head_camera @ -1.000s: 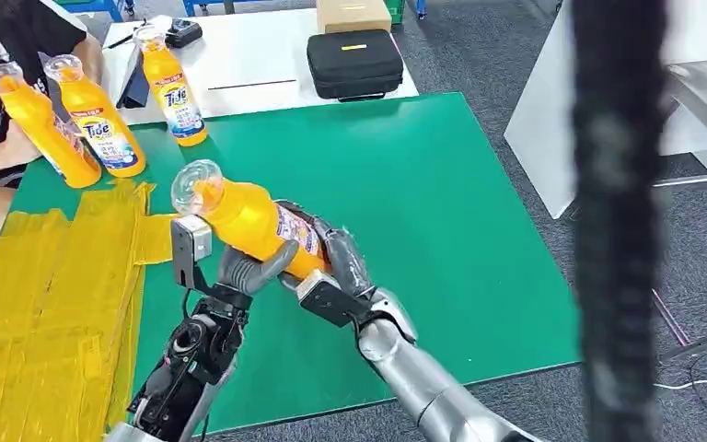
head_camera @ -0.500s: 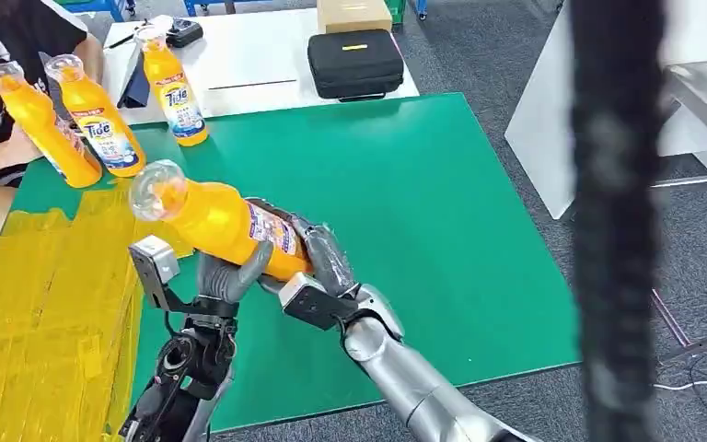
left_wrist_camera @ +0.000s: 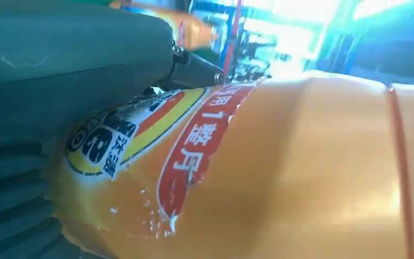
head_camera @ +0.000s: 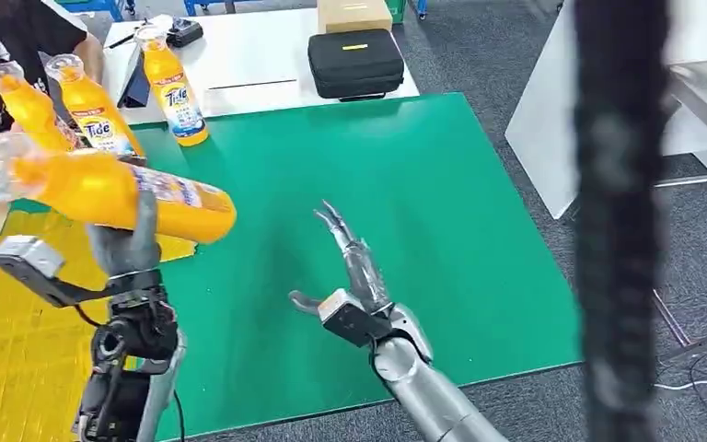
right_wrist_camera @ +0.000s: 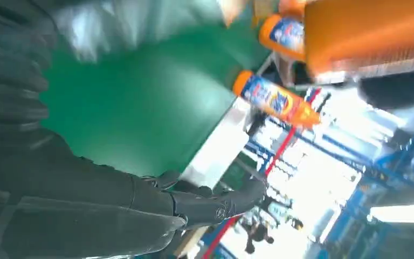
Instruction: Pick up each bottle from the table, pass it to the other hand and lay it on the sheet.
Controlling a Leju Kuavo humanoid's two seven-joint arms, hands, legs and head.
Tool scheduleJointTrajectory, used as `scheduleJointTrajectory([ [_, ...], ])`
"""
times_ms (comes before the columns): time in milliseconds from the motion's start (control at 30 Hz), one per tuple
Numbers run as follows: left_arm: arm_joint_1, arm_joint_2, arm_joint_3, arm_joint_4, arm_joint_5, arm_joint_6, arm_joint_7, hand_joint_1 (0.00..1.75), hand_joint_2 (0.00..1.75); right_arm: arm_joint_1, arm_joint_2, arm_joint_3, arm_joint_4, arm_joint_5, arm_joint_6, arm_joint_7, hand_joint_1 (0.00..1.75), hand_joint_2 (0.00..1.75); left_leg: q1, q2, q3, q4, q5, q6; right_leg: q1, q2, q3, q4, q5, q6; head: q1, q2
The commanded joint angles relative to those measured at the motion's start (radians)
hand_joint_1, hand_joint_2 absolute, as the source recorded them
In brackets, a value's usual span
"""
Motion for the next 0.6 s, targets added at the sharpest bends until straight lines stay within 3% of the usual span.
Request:
scheduleJointTrajectory([
  [33, -0.027, 0.034, 0.096, -0.008, -0.264, 0.225, -0.129, 1.75, 1.75, 0.051, -0.044, -0.066, -0.141, 0.0, -0.034, 0.008, 0.0, 1.75, 0.0, -0.001, 0.004, 0.0, -0.002, -0.003, 0.0, -0.003, 0.004, 0.0, -0.003, 0.0, 0.001, 0.0],
  [100, -0.044, 0.072, 0.056, 0.002, -0.595, 0.466, -0.141, 1.75, 1.75, 0.065, -0.047, -0.072, -0.172, 0.001, -0.035, 0.013, 0.0, 1.75, 0.001, -0.001, 0.007, 0.002, -0.004, -0.004, 0.001, -0.003, 0.007, 0.002, -0.005, -0.001, 0.0, 0.0],
  [233, -0.047, 0.067, 0.052, 0.009, -0.608, 0.471, -0.141, 1.75, 1.75, 0.067, -0.048, -0.072, -0.177, 0.002, -0.035, 0.015, 0.0, 1.75, 0.0, -0.001, 0.003, 0.0, -0.002, -0.002, 0.0, -0.002, 0.003, 0.0, -0.002, 0.0, 0.0, 0.0],
  [267, -0.052, 0.055, 0.077, 0.022, -0.754, 0.483, -0.141, 1.75, 1.75, 0.07, -0.051, -0.072, -0.185, 0.005, -0.036, 0.019, 0.0, 1.75, 0.001, -0.001, 0.003, 0.001, -0.002, -0.003, 0.001, -0.002, 0.004, 0.001, -0.002, 0.0, 0.0, 0.0],
  [300, -0.212, 0.193, -0.026, 0.292, -1.241, 0.461, 0.014, 1.75, 1.75, 0.094, -0.091, -0.091, -0.234, -0.001, -0.052, 0.024, 0.0, 1.75, 0.001, -0.007, 0.004, 0.0, -0.001, -0.003, 0.001, -0.008, 0.006, 0.001, -0.003, -0.001, 0.0, 0.0],
  [600, -0.343, 0.305, -0.072, 0.597, -1.419, 0.334, 0.079, 1.75, 1.75, 0.153, -0.099, -0.111, -0.324, -0.02, -0.022, -0.004, 0.0, 1.75, 0.001, -0.001, 0.005, 0.0, 0.0, -0.004, 0.001, -0.005, 0.004, 0.0, 0.0, -0.003, 0.0, 0.0],
])
